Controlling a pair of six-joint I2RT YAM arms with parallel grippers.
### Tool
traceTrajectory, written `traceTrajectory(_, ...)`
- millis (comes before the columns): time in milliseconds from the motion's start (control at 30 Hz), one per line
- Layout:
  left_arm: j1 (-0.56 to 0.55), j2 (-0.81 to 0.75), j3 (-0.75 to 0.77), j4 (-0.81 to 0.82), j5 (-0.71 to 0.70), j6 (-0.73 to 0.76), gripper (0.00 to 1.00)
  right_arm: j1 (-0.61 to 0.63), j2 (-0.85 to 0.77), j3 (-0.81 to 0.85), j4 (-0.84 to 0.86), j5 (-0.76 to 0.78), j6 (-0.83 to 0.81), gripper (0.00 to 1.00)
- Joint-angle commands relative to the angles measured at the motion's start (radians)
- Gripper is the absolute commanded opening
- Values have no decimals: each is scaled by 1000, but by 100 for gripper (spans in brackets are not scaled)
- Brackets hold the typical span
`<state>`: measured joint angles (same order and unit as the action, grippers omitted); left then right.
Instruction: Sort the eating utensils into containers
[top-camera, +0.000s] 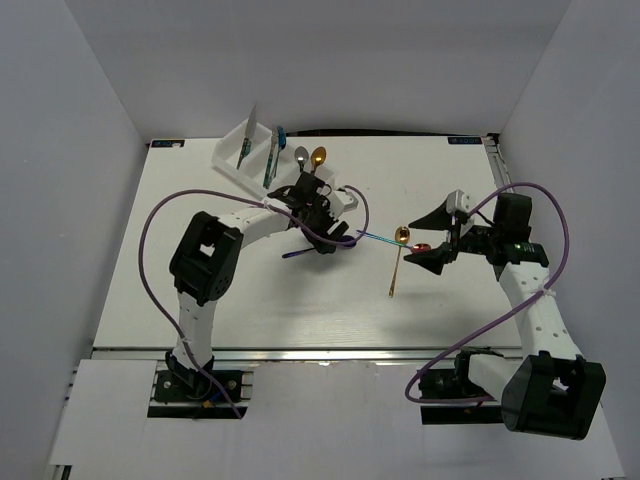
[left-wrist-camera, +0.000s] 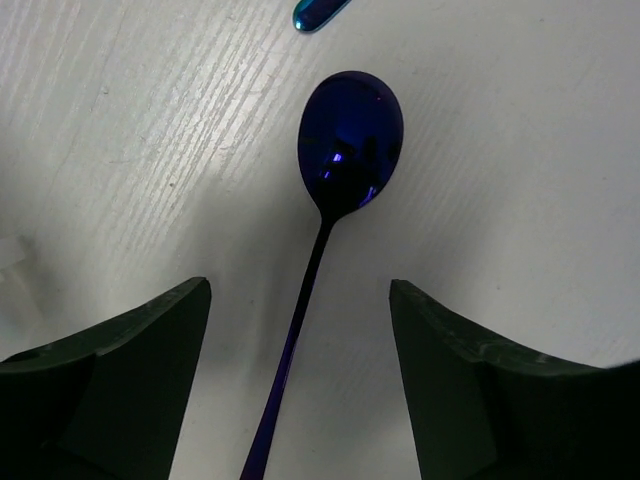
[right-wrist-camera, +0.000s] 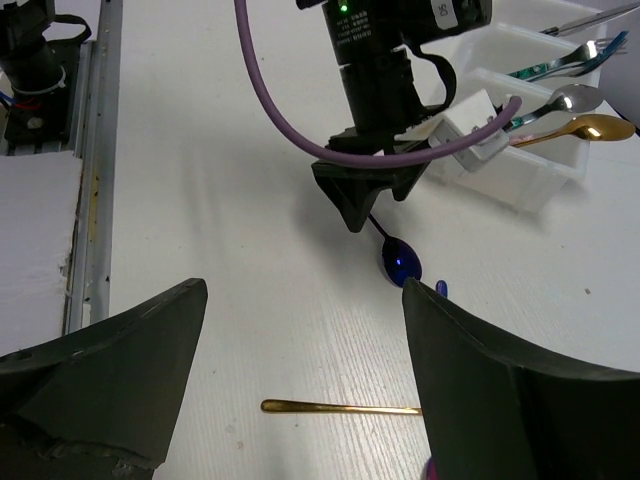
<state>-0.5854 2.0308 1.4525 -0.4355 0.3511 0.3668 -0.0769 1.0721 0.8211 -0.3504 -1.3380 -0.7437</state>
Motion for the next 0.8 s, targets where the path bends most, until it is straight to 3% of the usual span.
traceTrajectory(0, -13, 19, 55, -6, -37, 6, 82, -7, -18, 1, -12, -38, -19, 85)
traceTrajectory(400, -70, 60, 49, -6, -208, -15, 59, -35, -26, -10, 8, -82, 3, 85)
traceTrajectory(767, -70, 11, 57, -31, -150, -65, 9, -55, -31, -10, 11, -79, 21, 85)
